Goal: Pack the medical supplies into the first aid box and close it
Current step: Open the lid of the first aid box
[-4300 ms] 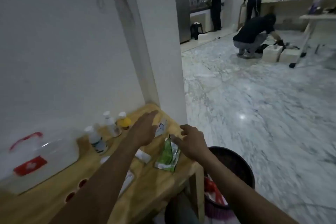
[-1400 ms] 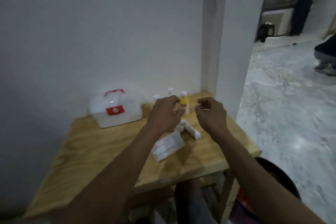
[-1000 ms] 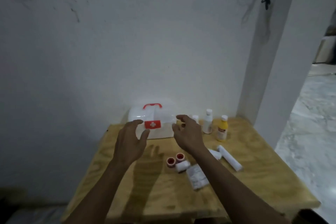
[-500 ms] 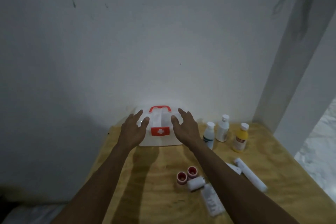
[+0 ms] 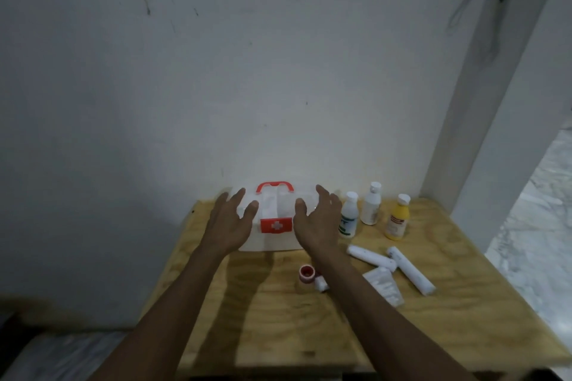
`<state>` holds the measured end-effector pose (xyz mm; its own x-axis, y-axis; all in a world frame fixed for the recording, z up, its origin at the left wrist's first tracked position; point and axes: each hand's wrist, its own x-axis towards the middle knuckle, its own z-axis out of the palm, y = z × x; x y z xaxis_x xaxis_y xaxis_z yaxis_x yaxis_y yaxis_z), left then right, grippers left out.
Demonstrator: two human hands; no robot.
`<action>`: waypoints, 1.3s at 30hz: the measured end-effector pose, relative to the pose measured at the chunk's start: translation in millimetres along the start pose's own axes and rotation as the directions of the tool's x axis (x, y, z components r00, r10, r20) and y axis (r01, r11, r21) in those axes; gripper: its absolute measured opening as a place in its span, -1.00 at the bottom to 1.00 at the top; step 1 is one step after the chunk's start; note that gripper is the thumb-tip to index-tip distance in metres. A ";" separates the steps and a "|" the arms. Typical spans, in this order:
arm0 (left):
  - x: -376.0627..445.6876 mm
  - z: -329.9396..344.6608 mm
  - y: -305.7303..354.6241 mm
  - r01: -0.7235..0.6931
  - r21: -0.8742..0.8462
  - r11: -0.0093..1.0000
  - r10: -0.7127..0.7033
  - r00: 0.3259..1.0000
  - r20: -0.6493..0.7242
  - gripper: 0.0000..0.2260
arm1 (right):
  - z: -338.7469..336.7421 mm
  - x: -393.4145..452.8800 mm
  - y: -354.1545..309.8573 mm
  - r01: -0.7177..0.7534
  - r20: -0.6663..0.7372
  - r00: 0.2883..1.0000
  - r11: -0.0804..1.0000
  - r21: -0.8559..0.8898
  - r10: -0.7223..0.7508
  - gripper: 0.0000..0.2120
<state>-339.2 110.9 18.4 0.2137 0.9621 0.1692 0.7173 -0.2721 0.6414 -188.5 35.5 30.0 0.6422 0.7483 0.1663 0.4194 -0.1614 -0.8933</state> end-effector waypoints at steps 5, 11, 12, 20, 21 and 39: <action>26.0 -3.2 16.0 -0.041 0.075 0.996 0.041 0.999 0.007 -0.48 | 25.8 -32.2 -23.1 -0.360 -0.079 0.887 0.790 0.497 0.454 -0.38; 39.7 7.2 14.6 -0.114 0.229 0.967 0.088 0.989 0.119 -0.51 | 53.8 -32.9 -27.5 -0.581 0.128 0.714 0.480 0.657 0.689 -0.38; 38.5 7.1 14.1 -0.118 0.246 0.962 0.092 0.989 0.116 -0.51 | 57.0 -32.6 -27.5 -0.588 0.124 0.704 0.476 0.654 0.699 -0.40; 38.0 10.1 11.1 -0.131 0.292 0.947 0.107 0.990 0.096 -0.53 | 62.7 -34.3 -13.8 -0.579 0.141 0.706 0.451 0.679 0.694 -0.61; 38.9 10.1 10.7 -0.134 0.290 0.948 0.110 0.989 0.096 -0.53 | 62.3 -35.1 -13.0 -0.568 0.134 0.714 0.457 0.684 0.687 -0.62; 45.6 11.1 0.6 -0.158 0.225 0.961 0.131 0.983 0.128 -0.52 | 11.7 -27.3 9.7 0.249 0.211 0.949 0.968 -0.040 -0.235 -0.61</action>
<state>-321.7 154.4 18.2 0.3888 0.9082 0.1551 0.8054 -0.4168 0.4215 -209.5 21.0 12.0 0.3753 0.8837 0.2798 0.5917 0.0040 -0.8062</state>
